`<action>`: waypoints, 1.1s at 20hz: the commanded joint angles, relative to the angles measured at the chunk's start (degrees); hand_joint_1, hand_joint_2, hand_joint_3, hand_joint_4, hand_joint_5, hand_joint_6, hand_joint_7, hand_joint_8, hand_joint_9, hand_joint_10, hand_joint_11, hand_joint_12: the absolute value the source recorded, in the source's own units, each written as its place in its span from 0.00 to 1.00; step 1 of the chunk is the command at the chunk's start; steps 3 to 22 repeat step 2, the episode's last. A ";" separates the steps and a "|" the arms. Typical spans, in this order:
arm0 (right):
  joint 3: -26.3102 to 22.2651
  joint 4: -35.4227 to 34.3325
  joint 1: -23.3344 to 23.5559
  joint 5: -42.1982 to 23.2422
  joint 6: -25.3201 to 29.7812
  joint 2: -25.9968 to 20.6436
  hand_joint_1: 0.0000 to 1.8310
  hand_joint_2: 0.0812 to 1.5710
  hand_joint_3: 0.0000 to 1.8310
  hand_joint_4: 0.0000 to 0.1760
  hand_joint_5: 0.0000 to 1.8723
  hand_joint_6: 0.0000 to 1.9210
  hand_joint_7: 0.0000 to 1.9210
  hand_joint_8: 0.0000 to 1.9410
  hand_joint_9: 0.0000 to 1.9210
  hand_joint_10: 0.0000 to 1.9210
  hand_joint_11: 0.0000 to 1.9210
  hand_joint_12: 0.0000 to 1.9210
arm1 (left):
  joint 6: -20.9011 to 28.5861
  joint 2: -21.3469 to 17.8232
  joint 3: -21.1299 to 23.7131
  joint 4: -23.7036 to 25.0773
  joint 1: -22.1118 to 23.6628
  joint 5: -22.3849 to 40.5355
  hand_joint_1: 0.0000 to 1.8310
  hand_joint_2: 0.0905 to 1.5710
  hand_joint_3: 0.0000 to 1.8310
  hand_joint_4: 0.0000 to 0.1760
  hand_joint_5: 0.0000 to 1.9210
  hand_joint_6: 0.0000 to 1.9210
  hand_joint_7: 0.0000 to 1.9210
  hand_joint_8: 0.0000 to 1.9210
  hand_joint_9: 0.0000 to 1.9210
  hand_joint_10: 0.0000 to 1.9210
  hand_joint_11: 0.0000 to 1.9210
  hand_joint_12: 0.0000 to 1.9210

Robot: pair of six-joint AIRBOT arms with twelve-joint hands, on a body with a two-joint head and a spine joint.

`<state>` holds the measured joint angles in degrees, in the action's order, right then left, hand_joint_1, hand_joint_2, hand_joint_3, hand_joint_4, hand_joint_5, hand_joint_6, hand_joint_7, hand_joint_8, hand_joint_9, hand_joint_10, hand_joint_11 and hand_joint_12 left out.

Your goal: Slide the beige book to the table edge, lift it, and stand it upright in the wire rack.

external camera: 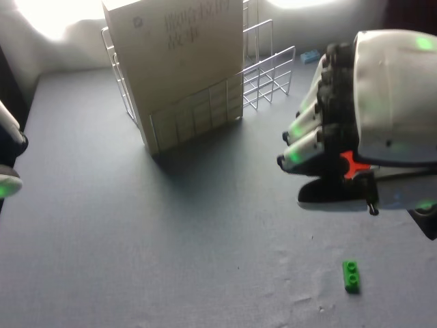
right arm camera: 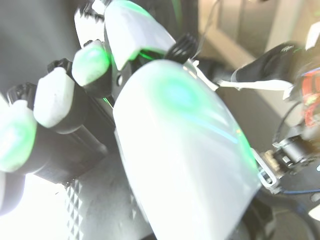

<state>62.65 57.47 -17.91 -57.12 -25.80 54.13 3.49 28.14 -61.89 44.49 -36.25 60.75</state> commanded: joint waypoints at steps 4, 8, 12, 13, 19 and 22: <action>-1.60 -4.20 0.04 -4.51 -0.39 -0.95 0.36 0.87 0.00 0.00 0.60 1.00 0.67 1.00 0.75 1.00 0.83 1.00 | 1.05 -0.23 0.14 -2.89 0.68 4.69 0.32 0.82 0.00 0.00 0.68 1.00 0.71 1.00 0.71 1.00 0.74 1.00; -1.60 -4.20 0.04 -4.51 -0.39 -0.95 0.36 0.87 0.00 0.00 0.60 1.00 0.67 1.00 0.75 1.00 0.83 1.00 | 1.05 -0.23 0.14 -2.89 0.68 4.69 0.32 0.82 0.00 0.00 0.68 1.00 0.71 1.00 0.71 1.00 0.74 1.00; -1.60 -4.20 0.04 -4.51 -0.39 -0.95 0.36 0.87 0.00 0.00 0.60 1.00 0.67 1.00 0.75 1.00 0.83 1.00 | 1.05 -0.23 0.14 -2.89 0.68 4.69 0.32 0.82 0.00 0.00 0.68 1.00 0.71 1.00 0.71 1.00 0.74 1.00; -1.60 -4.20 0.04 -4.51 -0.39 -0.95 0.36 0.87 0.00 0.00 0.60 1.00 0.67 1.00 0.75 1.00 0.83 1.00 | 1.05 -0.23 0.14 -2.89 0.68 4.69 0.32 0.82 0.00 0.00 0.68 1.00 0.71 1.00 0.71 1.00 0.74 1.00; -1.60 -4.20 0.04 -4.51 -0.39 -0.95 0.36 0.87 0.00 0.00 0.60 1.00 0.67 1.00 0.75 1.00 0.83 1.00 | 1.05 -0.23 0.14 -2.89 0.68 4.69 0.32 0.82 0.00 0.00 0.68 1.00 0.71 1.00 0.71 1.00 0.74 1.00; -1.60 -4.20 0.04 -4.51 -0.39 -0.95 0.36 0.87 0.00 0.00 0.60 1.00 0.67 1.00 0.75 1.00 0.83 1.00 | 1.05 -0.23 0.14 -2.89 0.68 4.69 0.32 0.82 0.00 0.00 0.68 1.00 0.71 1.00 0.71 1.00 0.74 1.00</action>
